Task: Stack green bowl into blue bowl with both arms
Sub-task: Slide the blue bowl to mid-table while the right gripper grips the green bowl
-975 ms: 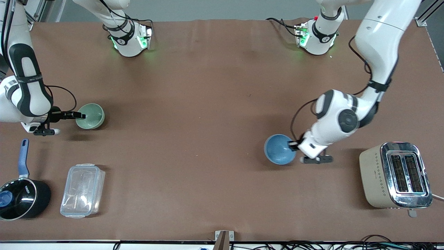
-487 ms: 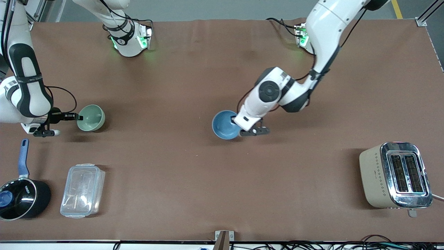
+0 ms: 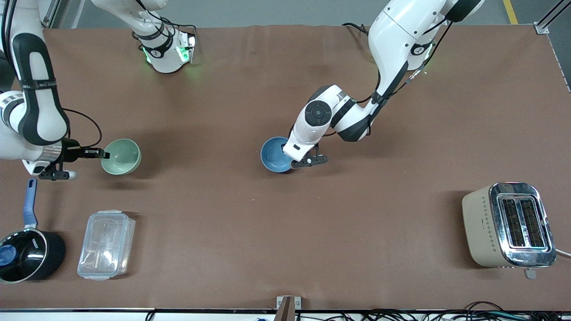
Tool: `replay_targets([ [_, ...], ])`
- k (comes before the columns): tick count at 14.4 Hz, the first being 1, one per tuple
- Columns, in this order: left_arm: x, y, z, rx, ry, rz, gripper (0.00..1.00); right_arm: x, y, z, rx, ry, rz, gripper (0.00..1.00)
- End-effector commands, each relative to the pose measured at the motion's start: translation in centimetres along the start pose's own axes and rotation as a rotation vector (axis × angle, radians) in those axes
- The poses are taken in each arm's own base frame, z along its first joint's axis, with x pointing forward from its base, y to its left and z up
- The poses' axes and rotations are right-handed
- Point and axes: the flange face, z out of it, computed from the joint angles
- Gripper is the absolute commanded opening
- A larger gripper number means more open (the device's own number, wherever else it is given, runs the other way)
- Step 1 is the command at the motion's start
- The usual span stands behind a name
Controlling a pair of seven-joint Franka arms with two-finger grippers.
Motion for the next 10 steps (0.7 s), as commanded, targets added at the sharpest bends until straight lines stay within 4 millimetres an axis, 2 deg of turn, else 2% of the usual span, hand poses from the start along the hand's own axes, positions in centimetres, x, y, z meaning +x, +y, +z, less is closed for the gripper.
replay_targets([
  [1, 2.2, 0.5, -4.2, -0.019, 0.064, -0.045, 1.00, -0.7, -4.0, -0.5, 0.000, -0.014, 0.059, 0.08],
  [2, 3.3, 0.2, -6.7, -0.017, 0.084, -0.057, 1.00, -0.6, -5.9, -0.5, -0.002, -0.019, 0.086, 0.08],
  [5, 9.5, -2.8, -18.2, 0.020, 0.129, -0.131, 1.00, -0.5, -10.1, 0.2, -0.030, -0.046, 0.136, 0.08],
  [7, 13.0, -6.5, -25.4, 0.047, 0.133, -0.112, 1.00, -0.3, -13.6, 1.2, -0.040, -0.051, 0.143, 0.08],
  [10, 15.3, -13.0, -33.5, 0.067, 0.159, 0.006, 1.00, 0.1, -18.9, 2.5, -0.048, -0.013, 0.157, 0.06],
])
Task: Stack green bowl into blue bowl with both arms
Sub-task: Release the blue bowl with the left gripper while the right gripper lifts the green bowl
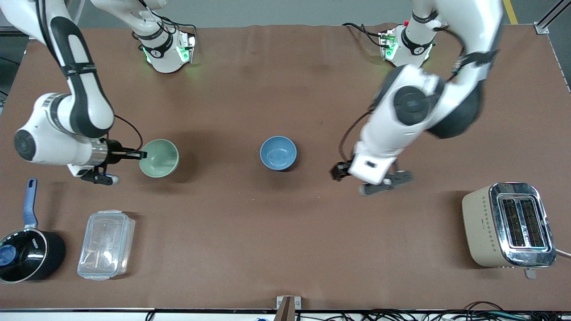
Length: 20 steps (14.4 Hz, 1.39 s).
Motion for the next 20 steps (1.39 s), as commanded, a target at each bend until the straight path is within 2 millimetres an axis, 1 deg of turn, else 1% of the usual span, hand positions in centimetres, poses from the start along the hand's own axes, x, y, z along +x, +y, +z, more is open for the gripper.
replay_targets([
  [1, 1.2, -5.4, -6.2, 0.038, 0.015, 0.088, 1.00, -1.5, -5.0, 0.4, -0.014, 0.032, 0.030, 0.05],
  [3, 0.9, -8.5, -10.7, 0.057, 0.024, 0.138, 1.00, -2.4, -10.1, 0.4, -0.003, 0.058, 0.066, 0.03],
  [4, 1.0, -10.7, -12.8, 0.054, 0.017, 0.156, 1.00, -2.8, -12.6, -0.2, 0.010, 0.080, 0.083, 0.03],
  [5, 1.1, -12.7, -14.5, 0.052, 0.011, 0.164, 1.00, -3.1, -14.3, -0.6, 0.020, 0.092, 0.096, 0.03],
  [6, 0.7, -13.4, -15.6, 0.046, 0.009, 0.193, 1.00, -2.9, -15.6, -0.4, 0.031, 0.094, 0.102, 0.03],
  [8, 0.7, -15.5, -16.0, 0.068, -0.039, 0.207, 1.00, -2.7, -17.5, -0.4, 0.054, 0.099, 0.123, 0.02],
  [9, 0.2, -16.0, -16.8, 0.076, -0.036, 0.243, 1.00, -2.9, -19.2, 0.0, 0.067, 0.102, 0.135, 0.02],
  [10, -0.4, -16.5, -16.5, 0.089, -0.049, 0.291, 1.00, -2.9, -20.4, 0.5, 0.082, 0.112, 0.153, 0.02],
  [11, -0.4, -18.4, -16.9, 0.098, -0.047, 0.302, 1.00, -3.2, -21.6, 1.1, 0.098, 0.124, 0.167, 0.02],
  [12, -0.5, -19.3, -16.7, 0.106, -0.054, 0.319, 1.00, -3.4, -22.6, 1.8, 0.113, 0.127, 0.194, 0.02],
  [13, -0.7, -20.3, -17.1, 0.108, -0.052, 0.309, 1.00, -3.6, -23.5, 2.5, 0.123, 0.126, 0.212, 0.02],
  [15, -1.2, -20.8, -17.4, 0.108, -0.052, 0.302, 1.00, -4.2, -25.3, 4.0, 0.140, 0.128, 0.235, 0.02],
  [16, -1.0, -21.4, -17.2, 0.108, -0.056, 0.292, 1.00, -4.4, -26.1, 4.8, 0.146, 0.129, 0.264, 0.02],
  [17, -1.1, -22.5, -17.3, 0.111, -0.061, 0.273, 1.00, -4.7, -26.9, 5.6, 0.154, 0.130, 0.284, 0.02],
  [18, -1.5, -23.3, -17.0, 0.109, -0.069, 0.260, 1.00, -4.9, -27.4, 6.1, 0.161, 0.127, 0.303, 0.02],
  [19, -1.8, -23.8, -17.4, 0.089, -0.069, 0.249, 1.00, -5.0, -27.5, 6.8, 0.153, 0.115, 0.308, 0.02],
  [20, -1.6, -24.4, -17.7, 0.080, -0.067, 0.239, 1.00, -5.2, -27.9, 7.4, 0.149, 0.109, 0.302, 0.02],
])
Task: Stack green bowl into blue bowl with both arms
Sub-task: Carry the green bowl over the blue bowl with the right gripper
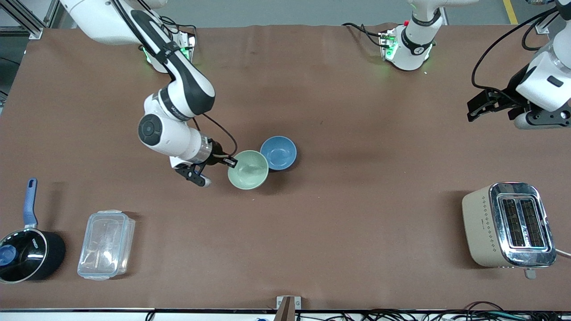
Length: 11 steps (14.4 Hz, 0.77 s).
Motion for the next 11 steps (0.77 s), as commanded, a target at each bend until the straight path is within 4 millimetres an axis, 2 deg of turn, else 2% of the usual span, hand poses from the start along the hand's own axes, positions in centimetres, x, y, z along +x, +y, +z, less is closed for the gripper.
replay_targets([
  [1, -1.5, -1.5, -0.6, -0.028, 0.001, -0.007, 1.00, -0.6, -0.7, 1.3, -0.011, -0.009, 0.012, 0.02],
  [5, -1.3, -1.6, -0.4, -0.023, -0.001, -0.004, 1.00, -3.2, -1.7, 2.9, -0.035, -0.028, 0.020, 0.03],
  [9, -1.5, -1.2, -0.8, -0.010, 0.008, 0.005, 1.00, -4.1, -1.3, 4.1, -0.078, -0.018, -0.018, 0.03],
  [11, -1.4, -0.9, -1.1, 0.029, 0.024, 0.018, 1.00, -5.8, -1.6, 5.2, -0.098, -0.028, -0.035, 0.03],
])
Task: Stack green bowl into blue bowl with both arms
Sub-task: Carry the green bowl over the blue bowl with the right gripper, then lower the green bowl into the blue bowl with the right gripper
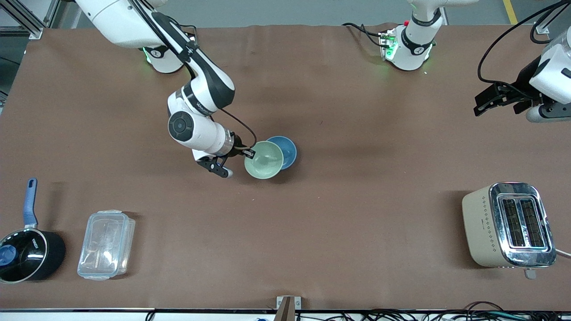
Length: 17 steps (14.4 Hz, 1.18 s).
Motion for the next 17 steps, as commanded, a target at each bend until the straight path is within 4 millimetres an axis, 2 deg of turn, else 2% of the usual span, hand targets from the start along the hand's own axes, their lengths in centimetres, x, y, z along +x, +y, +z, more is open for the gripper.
replay_targets([
  [1, -0.7, 0.7, -0.8, 0.043, 0.025, 0.037, 1.00, -2.3, -0.8, 1.3, -0.028, 0.001, 0.001, 0.03],
  [5, -0.5, 1.1, -0.6, 0.038, 0.034, 0.045, 1.00, -3.3, -1.2, 2.2, -0.039, -0.008, 0.009, 0.04],
  [10, -0.3, 1.1, -0.4, 0.033, 0.027, 0.045, 1.00, -3.2, -1.2, 4.2, -0.041, -0.011, 0.002, 0.04],
  [11, -0.2, 1.0, -0.3, 0.032, 0.027, 0.044, 1.00, -3.9, -1.6, 4.7, -0.043, -0.014, -0.011, 0.04],
  [17, 0.3, 1.4, -0.2, 0.028, 0.033, 0.050, 1.00, -5.1, -1.8, 6.1, -0.057, -0.040, -0.026, 0.05],
])
